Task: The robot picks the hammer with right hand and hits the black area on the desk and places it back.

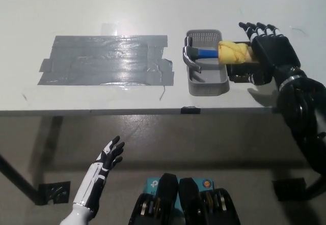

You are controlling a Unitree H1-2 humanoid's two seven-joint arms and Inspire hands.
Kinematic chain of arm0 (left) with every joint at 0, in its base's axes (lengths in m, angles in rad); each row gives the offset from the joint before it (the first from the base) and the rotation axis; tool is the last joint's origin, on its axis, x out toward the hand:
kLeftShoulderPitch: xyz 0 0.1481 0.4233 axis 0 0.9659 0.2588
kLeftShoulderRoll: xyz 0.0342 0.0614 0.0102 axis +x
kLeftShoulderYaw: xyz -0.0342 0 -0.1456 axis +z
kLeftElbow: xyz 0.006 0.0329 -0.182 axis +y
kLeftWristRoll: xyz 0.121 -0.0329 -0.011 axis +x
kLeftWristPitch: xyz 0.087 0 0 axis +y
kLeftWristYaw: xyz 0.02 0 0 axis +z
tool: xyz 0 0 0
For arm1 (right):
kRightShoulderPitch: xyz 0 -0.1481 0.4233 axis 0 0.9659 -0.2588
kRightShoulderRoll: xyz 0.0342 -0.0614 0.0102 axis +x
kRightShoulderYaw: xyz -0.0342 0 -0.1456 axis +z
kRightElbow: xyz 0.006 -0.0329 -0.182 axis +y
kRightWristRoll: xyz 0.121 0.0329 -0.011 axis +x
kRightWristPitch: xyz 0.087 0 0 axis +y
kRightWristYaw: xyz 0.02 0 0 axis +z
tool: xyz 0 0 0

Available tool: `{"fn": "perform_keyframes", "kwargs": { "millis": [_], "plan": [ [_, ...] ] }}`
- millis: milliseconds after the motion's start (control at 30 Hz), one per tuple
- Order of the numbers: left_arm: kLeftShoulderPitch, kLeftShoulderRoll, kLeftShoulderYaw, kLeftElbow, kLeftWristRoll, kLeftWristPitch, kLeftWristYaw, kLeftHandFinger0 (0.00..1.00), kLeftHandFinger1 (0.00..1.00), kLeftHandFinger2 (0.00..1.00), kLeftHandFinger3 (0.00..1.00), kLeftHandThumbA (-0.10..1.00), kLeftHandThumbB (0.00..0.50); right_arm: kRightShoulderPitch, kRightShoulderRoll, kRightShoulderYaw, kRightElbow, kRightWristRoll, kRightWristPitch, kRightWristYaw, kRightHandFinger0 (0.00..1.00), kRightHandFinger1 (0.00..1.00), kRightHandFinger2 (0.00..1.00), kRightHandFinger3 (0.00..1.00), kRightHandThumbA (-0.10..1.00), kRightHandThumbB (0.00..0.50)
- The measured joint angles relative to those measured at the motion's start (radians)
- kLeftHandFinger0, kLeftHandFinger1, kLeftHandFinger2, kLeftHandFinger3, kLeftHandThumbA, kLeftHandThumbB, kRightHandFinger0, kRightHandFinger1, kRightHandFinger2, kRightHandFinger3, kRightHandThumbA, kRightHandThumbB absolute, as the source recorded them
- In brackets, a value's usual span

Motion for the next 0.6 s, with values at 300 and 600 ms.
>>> {"fn": "perform_keyframes", "kwargs": {
  "millis": [300, 600],
  "plan": [
    [0.0, 0.0, 0.001, 0.0, 0.002, -0.013, 0.0, 1.0, 1.0, 1.0, 1.0, 1.0, 0.082, -0.049, 0.013, 0.006, 0.1, -0.011, 0.004, -0.003, 1.0, 1.0, 1.0, 1.0, 1.0, 0.455],
    [0.0, 0.001, 0.001, 0.0, 0.003, -0.016, 0.0, 1.0, 1.0, 1.0, 1.0, 1.0, 0.079, -0.069, 0.018, 0.019, 0.147, -0.023, 0.005, -0.021, 1.0, 1.0, 1.0, 1.0, 1.0, 0.453]
  ]
}}
